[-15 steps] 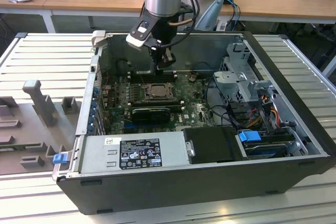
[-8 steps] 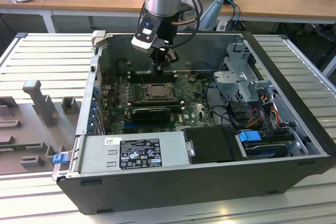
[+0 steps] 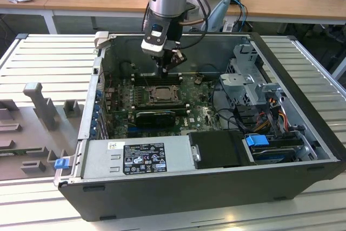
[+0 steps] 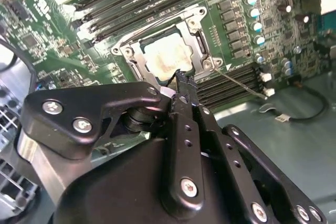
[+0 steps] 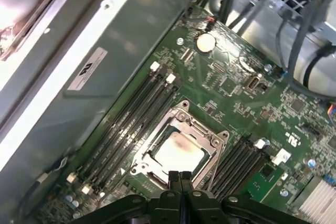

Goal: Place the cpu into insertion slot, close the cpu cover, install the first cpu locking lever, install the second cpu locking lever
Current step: 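Install the first cpu locking lever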

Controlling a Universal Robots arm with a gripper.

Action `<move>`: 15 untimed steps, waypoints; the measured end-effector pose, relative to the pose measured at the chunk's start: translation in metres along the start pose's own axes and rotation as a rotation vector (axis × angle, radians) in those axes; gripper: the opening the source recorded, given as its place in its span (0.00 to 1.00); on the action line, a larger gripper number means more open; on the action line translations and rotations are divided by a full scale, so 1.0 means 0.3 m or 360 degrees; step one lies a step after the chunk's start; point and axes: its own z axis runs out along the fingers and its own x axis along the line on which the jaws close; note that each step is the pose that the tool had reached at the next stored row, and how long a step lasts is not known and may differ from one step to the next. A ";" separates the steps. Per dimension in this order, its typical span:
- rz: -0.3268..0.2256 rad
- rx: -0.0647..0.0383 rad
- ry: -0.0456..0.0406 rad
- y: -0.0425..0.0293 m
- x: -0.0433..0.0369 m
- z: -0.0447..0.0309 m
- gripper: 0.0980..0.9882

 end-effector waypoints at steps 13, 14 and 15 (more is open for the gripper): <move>-0.0256 0.0003 -0.0002 0.000 0.000 0.000 0.01; -0.0273 0.0004 -0.0002 0.000 0.000 0.000 0.01; -0.0289 0.0004 -0.0002 0.000 0.000 0.000 0.01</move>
